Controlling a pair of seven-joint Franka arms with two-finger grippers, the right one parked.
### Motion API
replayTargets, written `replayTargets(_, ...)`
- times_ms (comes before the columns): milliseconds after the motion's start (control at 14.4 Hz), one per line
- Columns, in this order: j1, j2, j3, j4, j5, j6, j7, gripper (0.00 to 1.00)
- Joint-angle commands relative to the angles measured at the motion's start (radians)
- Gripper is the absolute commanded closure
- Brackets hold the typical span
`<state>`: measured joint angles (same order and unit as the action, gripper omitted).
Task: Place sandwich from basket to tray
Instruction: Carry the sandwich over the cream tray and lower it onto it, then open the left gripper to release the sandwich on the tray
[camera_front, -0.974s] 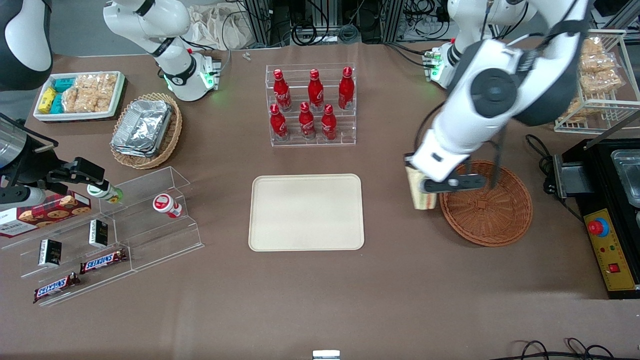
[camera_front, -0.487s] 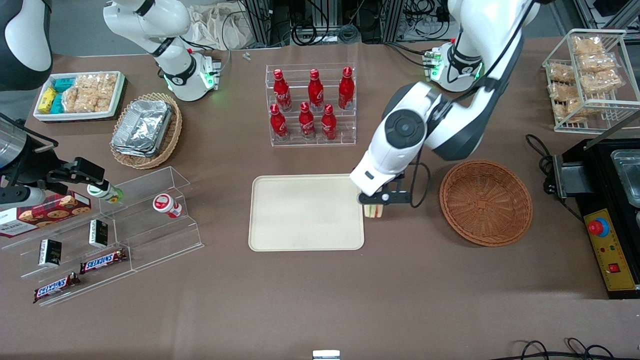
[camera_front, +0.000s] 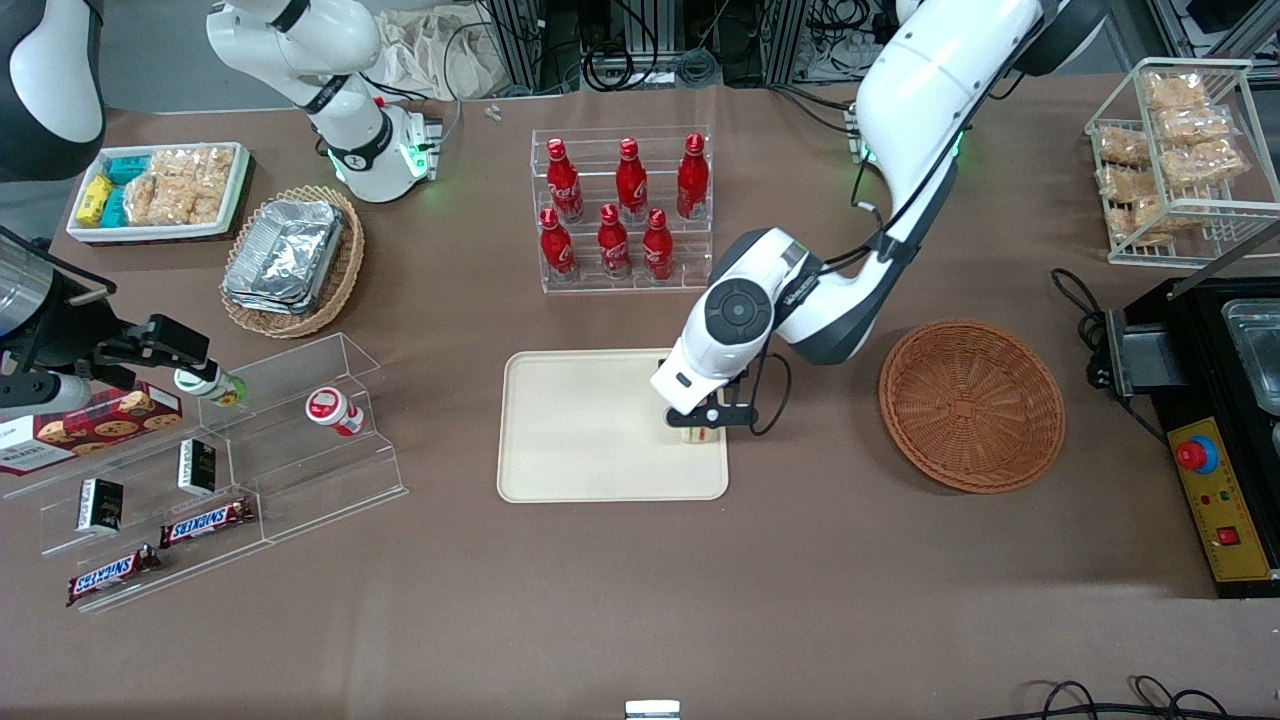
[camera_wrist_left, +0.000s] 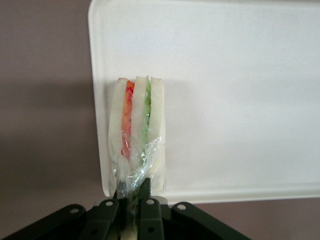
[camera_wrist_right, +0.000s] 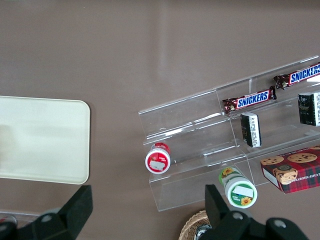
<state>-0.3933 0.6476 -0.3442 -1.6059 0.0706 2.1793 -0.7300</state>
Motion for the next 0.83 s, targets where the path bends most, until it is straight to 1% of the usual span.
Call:
replayTargets(0,-0.01,0.027,0.01,0.04,0.063,0.002,-0.026,0.95)
replayTargets(70,-0.007,0.026,0.01,0.041,0.064,0.001,-0.02,0.61)
replayTargets(139,-0.004,0.02,0.01,0.041,0.066,-0.003,-0.016,0.24)
replayTargets(209,0.001,0.003,0.01,0.04,0.066,-0.015,-0.015,0.03)
replayTargets(278,0.005,-0.026,0.01,0.037,0.064,-0.035,-0.026,0.01)
replayTargets(557,0.065,-0.172,0.01,0.037,0.058,-0.2,-0.008,0.01)
replayTargets(626,0.089,-0.21,0.01,0.037,0.058,-0.243,0.015,0.01)
replayTargets(765,0.158,-0.287,0.008,0.037,0.043,-0.329,0.114,0.01)
